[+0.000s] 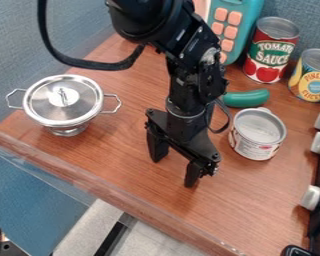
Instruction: Move the white can to the right side of the silver pot
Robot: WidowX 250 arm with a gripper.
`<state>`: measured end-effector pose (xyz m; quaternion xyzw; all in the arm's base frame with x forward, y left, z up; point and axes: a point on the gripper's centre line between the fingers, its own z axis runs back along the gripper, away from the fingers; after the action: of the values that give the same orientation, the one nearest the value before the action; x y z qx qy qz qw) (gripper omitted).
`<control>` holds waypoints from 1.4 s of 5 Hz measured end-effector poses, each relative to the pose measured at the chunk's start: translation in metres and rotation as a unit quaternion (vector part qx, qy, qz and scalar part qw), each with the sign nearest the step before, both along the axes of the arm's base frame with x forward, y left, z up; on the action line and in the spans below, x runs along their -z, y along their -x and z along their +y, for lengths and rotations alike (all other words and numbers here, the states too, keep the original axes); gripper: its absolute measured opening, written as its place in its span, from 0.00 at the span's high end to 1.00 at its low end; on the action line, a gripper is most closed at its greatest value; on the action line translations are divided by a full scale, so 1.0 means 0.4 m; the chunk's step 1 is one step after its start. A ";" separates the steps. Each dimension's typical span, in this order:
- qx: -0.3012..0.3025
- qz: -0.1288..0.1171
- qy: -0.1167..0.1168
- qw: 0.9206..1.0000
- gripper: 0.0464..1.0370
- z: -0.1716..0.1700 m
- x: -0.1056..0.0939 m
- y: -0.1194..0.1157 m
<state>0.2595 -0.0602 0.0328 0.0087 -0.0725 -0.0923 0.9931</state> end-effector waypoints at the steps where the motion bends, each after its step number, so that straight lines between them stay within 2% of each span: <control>1: 0.000 0.001 0.000 1.000 0.04 0.000 -0.001 -0.002; 2: 0.014 0.005 -0.008 1.000 0.04 0.001 -0.017 -0.011; 3: 0.036 -0.016 -0.001 0.999 0.04 -0.015 -0.071 -0.038; 4: 0.057 -0.049 0.015 0.997 0.04 -0.034 -0.154 -0.067; 5: 0.077 -0.052 0.040 0.995 0.04 -0.084 -0.201 -0.104; 6: 0.093 -0.049 0.062 0.993 0.04 -0.132 -0.211 -0.161; 7: 0.116 -0.041 0.056 0.991 0.04 -0.191 -0.187 -0.214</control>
<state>0.3452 -0.1366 0.1075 -0.0513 -0.1192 -0.2021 0.9707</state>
